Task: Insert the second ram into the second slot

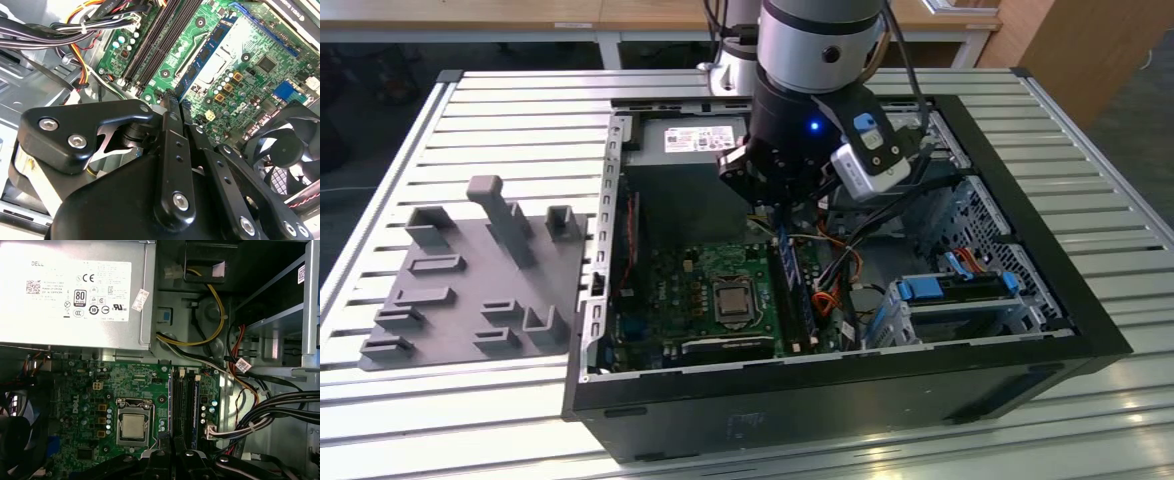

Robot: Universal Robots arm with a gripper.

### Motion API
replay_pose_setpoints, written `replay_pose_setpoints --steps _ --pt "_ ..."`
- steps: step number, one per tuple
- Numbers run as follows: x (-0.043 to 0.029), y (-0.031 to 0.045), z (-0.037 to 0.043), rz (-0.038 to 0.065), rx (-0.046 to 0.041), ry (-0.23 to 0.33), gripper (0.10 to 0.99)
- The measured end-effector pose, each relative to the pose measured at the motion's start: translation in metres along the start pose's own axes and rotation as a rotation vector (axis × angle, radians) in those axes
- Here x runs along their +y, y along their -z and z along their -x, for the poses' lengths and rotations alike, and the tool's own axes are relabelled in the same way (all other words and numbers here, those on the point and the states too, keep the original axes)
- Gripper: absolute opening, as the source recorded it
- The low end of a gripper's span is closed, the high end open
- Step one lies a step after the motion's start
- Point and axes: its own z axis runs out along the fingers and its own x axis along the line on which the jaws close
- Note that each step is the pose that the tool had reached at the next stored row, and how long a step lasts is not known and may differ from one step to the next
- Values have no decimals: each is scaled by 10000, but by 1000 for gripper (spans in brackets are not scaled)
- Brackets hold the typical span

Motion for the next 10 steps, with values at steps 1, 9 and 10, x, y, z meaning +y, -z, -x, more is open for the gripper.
replay_pose_setpoints --steps 1,9,10 --pt "0 -3 0 0 0 0 137" --pt "-1 -29 0 -1 0 0 137" --pt "-1 -31 0 -1 0 0 137"
